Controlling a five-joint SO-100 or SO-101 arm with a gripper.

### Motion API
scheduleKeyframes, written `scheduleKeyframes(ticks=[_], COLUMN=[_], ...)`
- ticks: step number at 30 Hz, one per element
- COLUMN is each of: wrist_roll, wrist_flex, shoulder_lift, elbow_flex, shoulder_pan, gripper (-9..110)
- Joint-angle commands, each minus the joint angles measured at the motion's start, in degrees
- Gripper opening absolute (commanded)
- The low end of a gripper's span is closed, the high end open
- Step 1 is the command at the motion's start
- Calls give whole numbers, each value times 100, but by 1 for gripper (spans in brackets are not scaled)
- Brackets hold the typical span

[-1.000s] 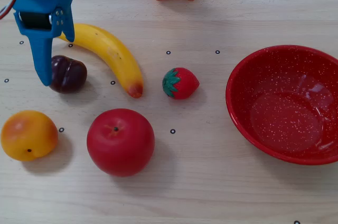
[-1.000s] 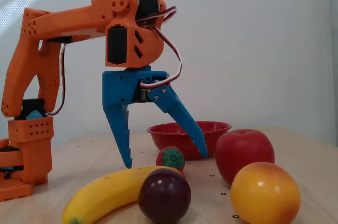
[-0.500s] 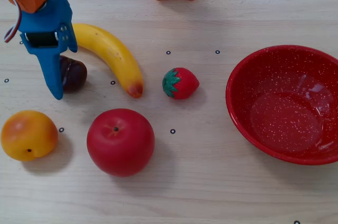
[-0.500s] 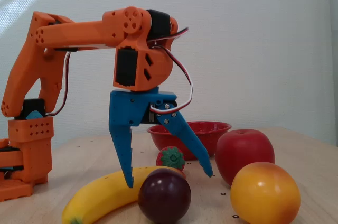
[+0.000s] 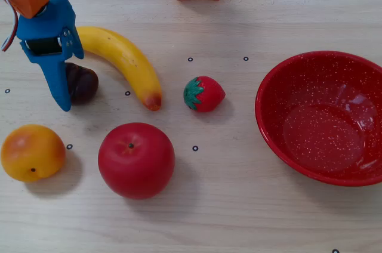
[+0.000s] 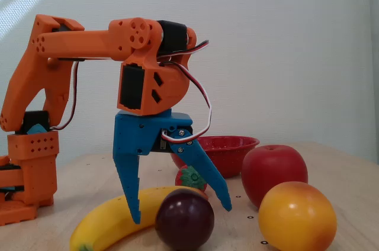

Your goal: Put the plum in the red bowl.

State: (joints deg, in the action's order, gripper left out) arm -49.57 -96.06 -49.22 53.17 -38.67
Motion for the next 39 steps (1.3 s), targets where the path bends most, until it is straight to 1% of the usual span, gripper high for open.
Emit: scheduleKeyframes(ticks=[1,21,24,27,28,31,34,39], wrist_roll=[-185,-571,-580,-598,-694,-729,-624,-562], wrist_flex=[149,378,404,448,439,387,272,-237], shoulder_lift=[-255,-62,-44,-26,-18,-9,-26,-114], elbow_flex=[-457,-457,-466,-466,-501,-527,-615,-958], shoulder_pan=[-88,-44,-26,0,35,53,53,53], gripper=[52,52,50,41,18,0,0,0])
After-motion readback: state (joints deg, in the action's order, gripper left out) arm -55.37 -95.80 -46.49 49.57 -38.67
